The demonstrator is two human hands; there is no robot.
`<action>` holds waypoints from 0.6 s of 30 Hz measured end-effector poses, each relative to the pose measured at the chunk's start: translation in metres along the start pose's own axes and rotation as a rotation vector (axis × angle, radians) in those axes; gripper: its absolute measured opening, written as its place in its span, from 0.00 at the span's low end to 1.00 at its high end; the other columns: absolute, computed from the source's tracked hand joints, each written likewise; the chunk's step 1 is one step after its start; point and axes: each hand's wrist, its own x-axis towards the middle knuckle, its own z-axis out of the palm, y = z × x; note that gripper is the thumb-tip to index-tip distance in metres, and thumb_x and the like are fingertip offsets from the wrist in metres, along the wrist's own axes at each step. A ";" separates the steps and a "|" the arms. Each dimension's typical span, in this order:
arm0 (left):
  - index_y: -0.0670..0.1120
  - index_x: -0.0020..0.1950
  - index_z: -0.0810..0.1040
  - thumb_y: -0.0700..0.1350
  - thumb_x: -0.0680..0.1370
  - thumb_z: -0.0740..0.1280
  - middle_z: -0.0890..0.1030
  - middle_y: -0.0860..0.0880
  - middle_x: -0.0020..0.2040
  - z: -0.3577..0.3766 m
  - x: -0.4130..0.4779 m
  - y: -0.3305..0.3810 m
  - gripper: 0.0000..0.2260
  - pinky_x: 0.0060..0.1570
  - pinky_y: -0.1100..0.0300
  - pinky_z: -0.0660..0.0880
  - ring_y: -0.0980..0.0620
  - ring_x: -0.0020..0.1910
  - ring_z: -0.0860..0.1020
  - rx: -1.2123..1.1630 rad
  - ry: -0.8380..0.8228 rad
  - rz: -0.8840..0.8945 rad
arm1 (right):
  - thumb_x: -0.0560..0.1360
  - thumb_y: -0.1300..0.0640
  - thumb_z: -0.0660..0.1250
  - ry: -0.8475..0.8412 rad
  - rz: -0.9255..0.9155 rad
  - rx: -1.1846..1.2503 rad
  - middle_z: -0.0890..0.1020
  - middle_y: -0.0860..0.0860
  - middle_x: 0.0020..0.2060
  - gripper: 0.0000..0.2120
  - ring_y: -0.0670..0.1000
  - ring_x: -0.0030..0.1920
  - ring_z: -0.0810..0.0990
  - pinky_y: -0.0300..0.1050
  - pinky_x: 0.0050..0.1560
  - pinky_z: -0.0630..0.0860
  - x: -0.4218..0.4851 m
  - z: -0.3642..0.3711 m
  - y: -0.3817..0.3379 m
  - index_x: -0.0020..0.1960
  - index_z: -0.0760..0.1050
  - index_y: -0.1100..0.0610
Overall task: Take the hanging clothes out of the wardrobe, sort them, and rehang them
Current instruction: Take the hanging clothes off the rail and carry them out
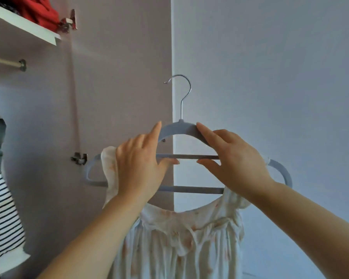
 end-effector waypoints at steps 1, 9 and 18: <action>0.42 0.66 0.73 0.56 0.62 0.77 0.82 0.45 0.44 -0.001 -0.005 0.014 0.37 0.41 0.50 0.74 0.41 0.42 0.80 -0.040 -0.006 0.014 | 0.77 0.45 0.61 -0.004 0.028 -0.026 0.71 0.47 0.64 0.33 0.51 0.61 0.70 0.44 0.49 0.73 -0.014 -0.012 0.004 0.76 0.49 0.45; 0.44 0.67 0.72 0.58 0.63 0.75 0.82 0.46 0.48 -0.004 -0.042 0.171 0.36 0.45 0.49 0.71 0.41 0.46 0.79 -0.380 -0.110 0.136 | 0.75 0.44 0.65 -0.050 0.283 -0.309 0.75 0.49 0.58 0.33 0.50 0.53 0.74 0.40 0.40 0.68 -0.142 -0.115 0.060 0.75 0.54 0.45; 0.44 0.68 0.71 0.58 0.64 0.74 0.81 0.44 0.52 -0.056 -0.078 0.377 0.36 0.51 0.46 0.71 0.40 0.51 0.78 -0.732 -0.121 0.259 | 0.72 0.47 0.70 -0.033 0.497 -0.592 0.79 0.51 0.49 0.33 0.51 0.44 0.77 0.43 0.34 0.73 -0.283 -0.274 0.108 0.72 0.62 0.50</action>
